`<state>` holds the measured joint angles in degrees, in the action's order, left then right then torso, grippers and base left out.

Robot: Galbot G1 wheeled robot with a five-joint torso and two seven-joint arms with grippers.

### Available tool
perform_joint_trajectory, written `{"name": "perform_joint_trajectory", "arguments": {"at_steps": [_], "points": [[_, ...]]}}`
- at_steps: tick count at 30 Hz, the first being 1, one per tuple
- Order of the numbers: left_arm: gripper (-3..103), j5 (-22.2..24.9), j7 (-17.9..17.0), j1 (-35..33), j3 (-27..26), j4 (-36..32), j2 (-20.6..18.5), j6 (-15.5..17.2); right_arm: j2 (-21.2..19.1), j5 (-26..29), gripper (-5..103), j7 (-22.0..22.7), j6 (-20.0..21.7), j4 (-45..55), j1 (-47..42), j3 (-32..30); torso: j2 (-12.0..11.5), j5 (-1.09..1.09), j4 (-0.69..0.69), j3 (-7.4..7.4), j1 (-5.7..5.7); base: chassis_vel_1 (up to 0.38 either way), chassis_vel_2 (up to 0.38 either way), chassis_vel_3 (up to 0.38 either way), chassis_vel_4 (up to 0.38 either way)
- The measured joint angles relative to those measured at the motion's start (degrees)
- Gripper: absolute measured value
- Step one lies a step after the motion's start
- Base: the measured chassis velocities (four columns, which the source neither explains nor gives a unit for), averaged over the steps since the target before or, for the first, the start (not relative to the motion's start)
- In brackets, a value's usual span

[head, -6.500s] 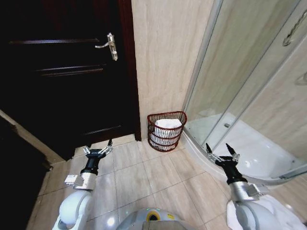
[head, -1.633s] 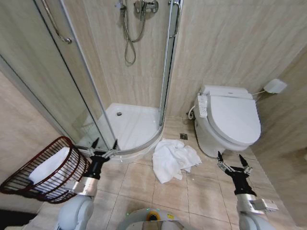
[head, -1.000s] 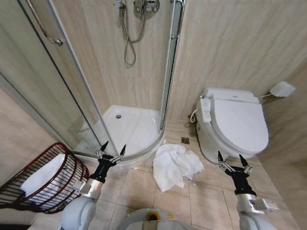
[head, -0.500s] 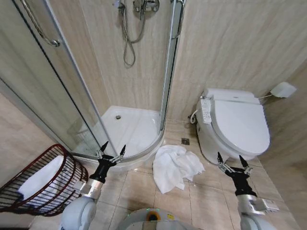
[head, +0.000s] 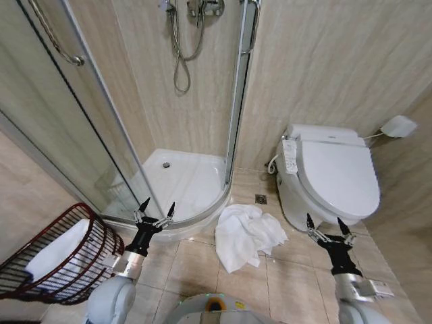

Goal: Discard the used towel into the hamper.

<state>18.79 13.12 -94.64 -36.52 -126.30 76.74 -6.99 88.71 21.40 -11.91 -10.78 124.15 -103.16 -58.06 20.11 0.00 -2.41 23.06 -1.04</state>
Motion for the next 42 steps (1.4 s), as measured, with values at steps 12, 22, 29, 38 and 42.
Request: {"name": "perform_joint_trajectory", "arguments": {"at_steps": [12, 22, 29, 38, 42], "points": [[100, 0.1, -0.1, -0.1, -0.1, 0.1, 0.1, -0.5, -0.1, 0.4, 100, -0.3, 0.0, 0.1, -0.2, -0.1, 0.0, 0.0, 0.0, 0.0, 0.0, -0.028, -0.023, 0.023, 0.025], [100, 0.2, -0.4, 0.0, -0.1, -0.2, 0.2, -0.6, -0.2, 0.6, 100, -0.3, 0.0, 0.3, -0.3, -0.2, 0.0, 0.01, 0.0, 0.0, 0.0, -0.129, -0.115, 0.124, 0.115], [100, 0.8, -1.2, -0.3, 0.0, -0.8, 0.4, 0.3, -0.3, 0.8, 100, -0.3, 0.0, 0.4, -0.4, -0.3, 0.0, 0.0, 0.0, 0.0, 0.0, -0.089, -0.097, 0.089, 0.103], [100, 1.4, -1.7, -0.3, -0.1, -1.5, 0.7, 2.0, -0.3, 0.9, 100, -0.3, -0.1, 0.3, -0.3, -0.2, 0.0, 0.0, 0.0, 0.0, 0.0, -0.08, -0.076, 0.092, 0.098], [100, 1.3, -1.8, -0.4, -0.1, -1.5, 1.0, 2.2, -0.4, 0.9, 100, -0.4, -0.4, 0.0, -0.4, -0.2, 0.0, 0.0, 0.0, 0.0, 0.0, -0.062, -0.058, 0.128, 0.131]]}}
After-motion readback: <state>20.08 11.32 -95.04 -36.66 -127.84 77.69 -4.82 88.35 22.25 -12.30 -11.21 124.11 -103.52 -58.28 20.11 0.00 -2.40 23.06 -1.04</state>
